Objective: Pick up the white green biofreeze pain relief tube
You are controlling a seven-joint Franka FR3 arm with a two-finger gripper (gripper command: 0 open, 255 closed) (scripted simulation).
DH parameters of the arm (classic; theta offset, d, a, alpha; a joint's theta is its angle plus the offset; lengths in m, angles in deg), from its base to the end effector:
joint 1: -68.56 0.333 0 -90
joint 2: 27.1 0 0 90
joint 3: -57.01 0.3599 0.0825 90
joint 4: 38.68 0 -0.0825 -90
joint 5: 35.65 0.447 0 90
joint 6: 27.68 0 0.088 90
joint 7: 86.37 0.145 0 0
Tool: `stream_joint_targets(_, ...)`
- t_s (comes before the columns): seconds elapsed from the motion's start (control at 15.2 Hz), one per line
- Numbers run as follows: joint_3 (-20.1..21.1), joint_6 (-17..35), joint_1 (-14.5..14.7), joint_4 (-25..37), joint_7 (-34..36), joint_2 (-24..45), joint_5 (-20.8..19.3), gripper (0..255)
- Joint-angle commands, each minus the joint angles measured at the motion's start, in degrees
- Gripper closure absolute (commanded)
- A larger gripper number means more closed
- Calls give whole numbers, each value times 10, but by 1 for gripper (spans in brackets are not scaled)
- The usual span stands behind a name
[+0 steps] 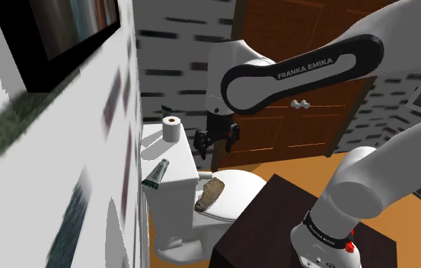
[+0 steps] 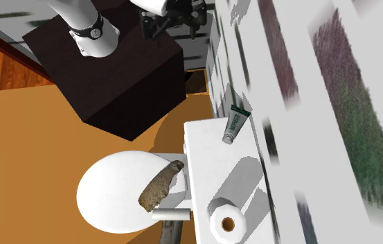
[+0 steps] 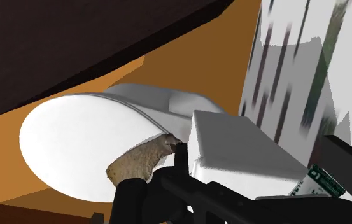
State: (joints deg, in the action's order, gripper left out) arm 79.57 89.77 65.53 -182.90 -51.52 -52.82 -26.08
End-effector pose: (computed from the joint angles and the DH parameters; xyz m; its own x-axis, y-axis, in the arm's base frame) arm 0.4107 0.1551 0.3902 0.9256 -0.3780 -0.0205 -0.3770 -0.9253 0.0418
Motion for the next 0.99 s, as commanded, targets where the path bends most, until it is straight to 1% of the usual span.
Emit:
stream_joint_targets(0.0,30,40,-11,13,57,42,-13,0)
stream_joint_targets(0.13,57,77,-27,28,114,89,-38,0)
stream_joint_targets(0.26,82,110,-43,46,177,139,-75,0)
stream_joint_targets(0.4,102,136,-58,70,246,192,-124,0)
stream_joint_targets(0.53,114,155,-67,98,321,249,-184,0)
stream_joint_targets(0.66,114,164,-66,131,397,306,-248,0)
stream_joint_targets(0.73,109,166,-61,149,433,334,-279,0)
stream_joint_targets(0.92,82,163,-34,208,527,412,-358,0)
